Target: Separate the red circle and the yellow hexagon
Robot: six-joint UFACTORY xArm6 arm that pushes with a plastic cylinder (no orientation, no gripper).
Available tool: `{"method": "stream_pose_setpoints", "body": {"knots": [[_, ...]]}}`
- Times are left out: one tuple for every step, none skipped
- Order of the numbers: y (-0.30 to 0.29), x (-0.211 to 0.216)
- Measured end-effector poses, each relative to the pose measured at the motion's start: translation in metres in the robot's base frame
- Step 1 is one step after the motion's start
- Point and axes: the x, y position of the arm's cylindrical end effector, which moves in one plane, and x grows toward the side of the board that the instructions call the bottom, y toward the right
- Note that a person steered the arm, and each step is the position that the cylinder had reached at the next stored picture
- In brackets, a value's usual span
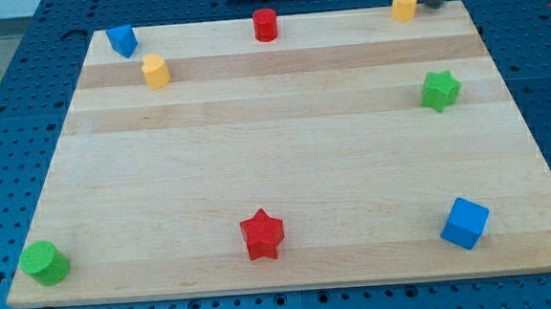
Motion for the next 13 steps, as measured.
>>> {"method": "stream_pose_setpoints", "body": {"knots": [[-0.145, 0.018], [-0.221, 0.116], [-0.240, 0.127], [-0.242, 0.127], [-0.221, 0.116], [-0.139, 0.060], [-0.105, -0.001], [-0.112, 0.031], [-0.177, 0.054], [-0.260, 0.055], [-0.305, 0.074], [-0.341, 0.061], [-0.337, -0.001]]}}
